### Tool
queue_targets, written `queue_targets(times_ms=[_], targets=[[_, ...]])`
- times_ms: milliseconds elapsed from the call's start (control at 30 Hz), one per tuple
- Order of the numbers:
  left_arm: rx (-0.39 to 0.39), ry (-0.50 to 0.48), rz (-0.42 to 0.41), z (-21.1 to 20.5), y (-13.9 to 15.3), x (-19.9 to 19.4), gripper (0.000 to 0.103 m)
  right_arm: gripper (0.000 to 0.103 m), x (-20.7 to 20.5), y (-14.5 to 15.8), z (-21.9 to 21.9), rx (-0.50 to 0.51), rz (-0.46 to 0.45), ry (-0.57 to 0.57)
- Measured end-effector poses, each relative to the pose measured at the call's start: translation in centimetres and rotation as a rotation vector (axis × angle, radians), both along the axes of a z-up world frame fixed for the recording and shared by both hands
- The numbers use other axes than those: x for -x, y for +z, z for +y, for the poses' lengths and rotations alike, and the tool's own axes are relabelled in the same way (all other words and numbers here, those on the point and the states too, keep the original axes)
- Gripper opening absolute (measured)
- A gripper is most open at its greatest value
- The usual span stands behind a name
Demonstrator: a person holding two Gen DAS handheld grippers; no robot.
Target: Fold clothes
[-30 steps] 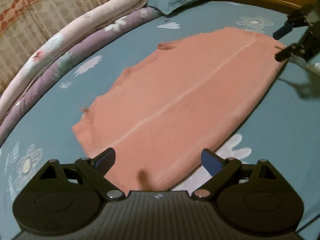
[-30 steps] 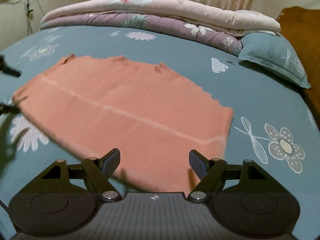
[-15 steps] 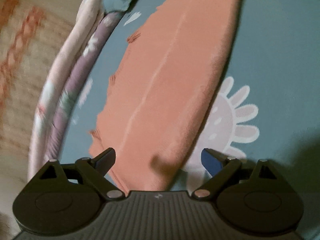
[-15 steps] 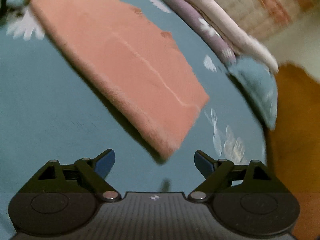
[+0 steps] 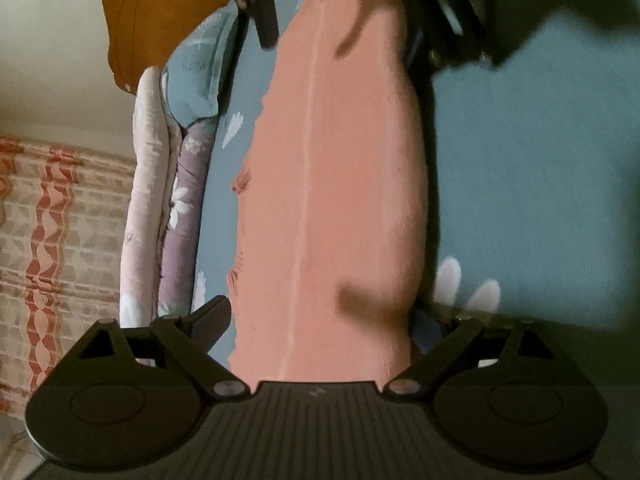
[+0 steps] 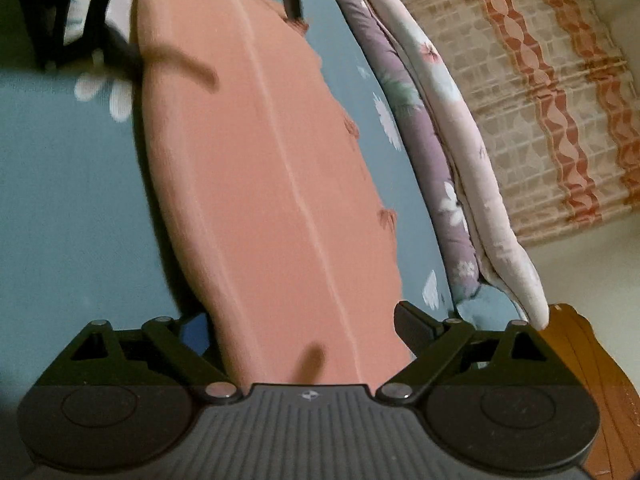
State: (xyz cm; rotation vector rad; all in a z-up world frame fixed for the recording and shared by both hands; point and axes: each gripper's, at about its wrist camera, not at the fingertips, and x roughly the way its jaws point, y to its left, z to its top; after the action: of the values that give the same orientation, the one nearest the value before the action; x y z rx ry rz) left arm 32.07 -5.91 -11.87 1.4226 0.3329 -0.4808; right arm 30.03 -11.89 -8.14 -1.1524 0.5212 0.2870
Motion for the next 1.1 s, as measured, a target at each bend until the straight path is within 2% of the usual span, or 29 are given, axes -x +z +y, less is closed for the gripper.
queue_targets(times_ms=[167, 300, 433, 533, 600, 733, 833, 967, 1033, 1100], targets=[[0.006, 0.052, -0.002, 2.5, 0.1, -0.5, 0.097, 0.097, 0.3, 0.3, -2.4, -0.045, 0.011, -0.042], [0.021, 0.15, 0.009, 6.4, 0.6, -1.6, 0.097, 0.098, 0.3, -0.1, -6.7, -0.013, 0.023, -0.136], [-0.005, 0.112, -0.001, 5.8, 0.4, -2.2, 0.097, 0.098, -0.4, -0.2, -7.9, -0.022, 0.022, -0.149], [-0.019, 0.077, -0.01, 4.9, 0.4, -2.8, 0.097, 0.098, -0.7, -0.7, -5.8, 0.011, -0.005, -0.087], [-0.015, 0.055, -0.013, 3.9, 0.2, -3.5, 0.097, 0.098, -1.7, -0.7, -4.4, -0.004, -0.017, -0.061], [-0.009, 0.033, -0.004, 3.8, 0.2, -4.2, 0.098, 0.098, -2.4, -0.6, -4.3, -0.012, -0.013, -0.043], [-0.023, 0.053, -0.021, 5.3, 0.2, -4.4, 0.098, 0.098, -2.3, -0.5, -5.7, -0.008, -0.008, -0.063], [-0.044, 0.076, -0.025, 5.2, -0.1, -4.9, 0.098, 0.098, -2.2, -0.9, -6.8, 0.026, -0.013, -0.082], [-0.065, 0.074, -0.026, 4.9, -0.3, -5.0, 0.096, 0.093, -2.1, -1.3, -6.0, 0.067, -0.018, -0.056], [-0.071, 0.065, -0.016, 4.7, -0.5, -4.8, 0.087, 0.079, -1.9, -1.8, -5.0, 0.108, -0.012, -0.026]])
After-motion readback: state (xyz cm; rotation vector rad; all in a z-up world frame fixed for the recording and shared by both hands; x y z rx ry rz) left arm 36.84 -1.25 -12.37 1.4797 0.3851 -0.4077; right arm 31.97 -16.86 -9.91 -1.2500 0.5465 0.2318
